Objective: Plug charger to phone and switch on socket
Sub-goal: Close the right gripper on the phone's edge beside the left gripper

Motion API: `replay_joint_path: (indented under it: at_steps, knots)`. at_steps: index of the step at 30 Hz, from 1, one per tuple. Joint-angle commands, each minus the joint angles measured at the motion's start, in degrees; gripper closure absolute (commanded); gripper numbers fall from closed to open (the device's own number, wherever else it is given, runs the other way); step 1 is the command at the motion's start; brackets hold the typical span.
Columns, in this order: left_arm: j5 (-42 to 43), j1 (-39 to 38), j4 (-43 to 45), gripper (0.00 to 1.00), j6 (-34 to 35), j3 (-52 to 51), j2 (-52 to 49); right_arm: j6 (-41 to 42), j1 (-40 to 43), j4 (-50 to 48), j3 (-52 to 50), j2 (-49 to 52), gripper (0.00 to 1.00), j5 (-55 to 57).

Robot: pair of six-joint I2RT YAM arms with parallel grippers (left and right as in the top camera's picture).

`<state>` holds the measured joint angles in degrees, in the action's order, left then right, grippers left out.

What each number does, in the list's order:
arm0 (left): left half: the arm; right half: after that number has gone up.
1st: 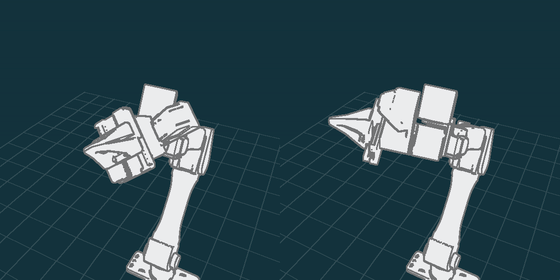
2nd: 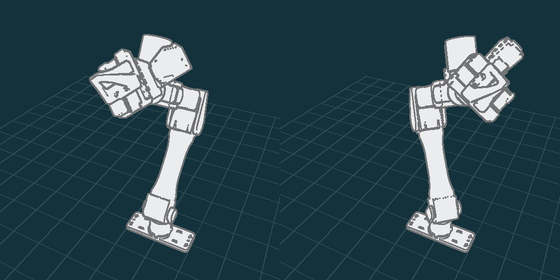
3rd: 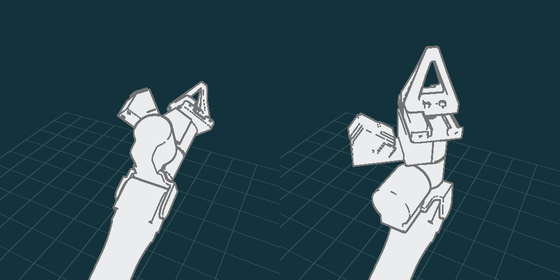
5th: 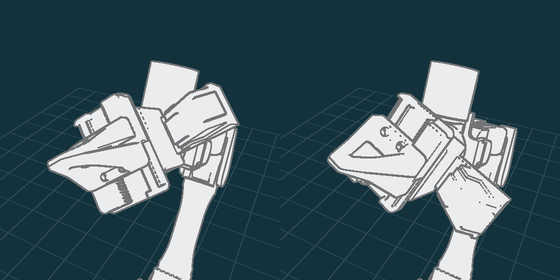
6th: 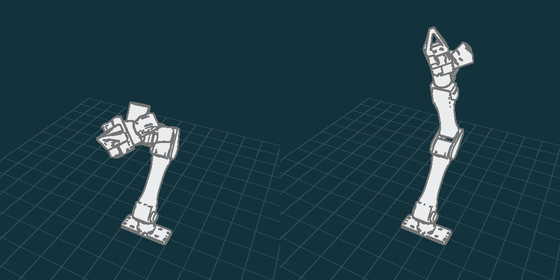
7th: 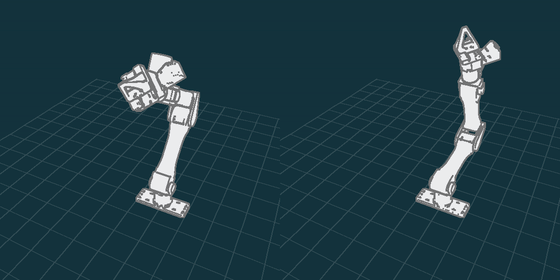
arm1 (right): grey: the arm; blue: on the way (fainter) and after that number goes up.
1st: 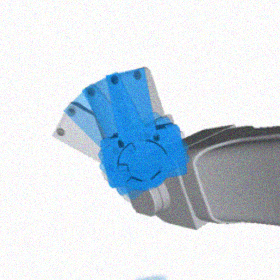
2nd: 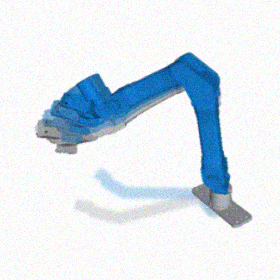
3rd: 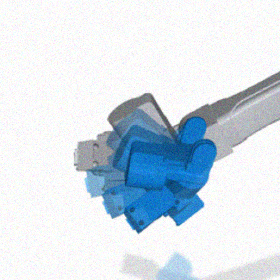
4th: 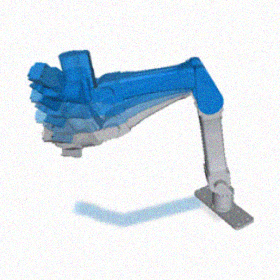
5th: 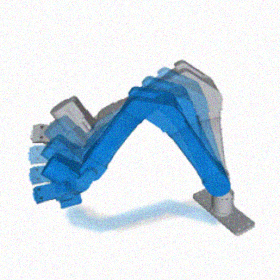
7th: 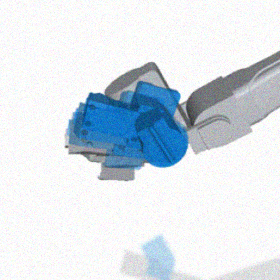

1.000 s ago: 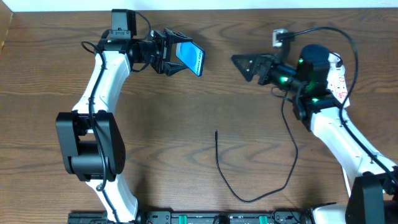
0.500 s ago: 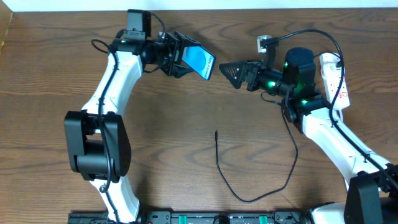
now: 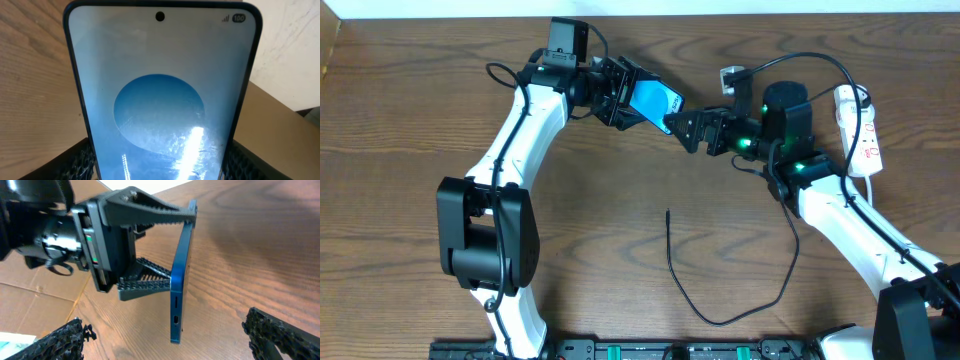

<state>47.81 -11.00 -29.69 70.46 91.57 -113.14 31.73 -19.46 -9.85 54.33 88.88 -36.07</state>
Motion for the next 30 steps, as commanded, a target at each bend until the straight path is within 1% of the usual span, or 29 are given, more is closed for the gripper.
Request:
replay_joint_path:
  at_steps: [1,4,13,18,24,27,28,30]
  knots:
    - [0.55,-0.98,0.26,0.93,1.46,0.28,1.6,-1.18,-1.64,1.64,1.07,0.39,0.01,4.15]
    - [0.55,-1.81,0.24,0.93,1.49,0.28,1.6,-1.18,-2.43,3.13,1.05,0.39,0.01,7.28]
    - [0.59,-4.94,0.24,0.93,1.7,0.28,1.6,-1.18,-2.71,3.23,1.05,0.39,0.01,10.54]
    - [0.59,-6.47,0.26,0.93,2.82,0.28,1.6,-1.14,-2.71,3.26,1.05,0.39,0.06,12.5]
    - [0.57,-7.37,0.26,0.92,4.9,0.28,1.6,-0.92,-2.78,3.43,1.05,0.39,0.17,13.03]
    - [0.57,-7.65,0.26,0.93,4.87,0.28,1.6,-0.92,-2.95,3.43,1.05,0.39,0.34,13.05]
    - [0.57,-7.69,0.26,0.93,4.87,0.28,1.6,-0.94,-3.06,3.43,1.05,0.39,0.37,13.05]
    - [0.57,-7.74,0.26,0.93,4.85,0.28,1.6,-0.94,-3.43,3.45,1.05,0.39,0.41,13.05]
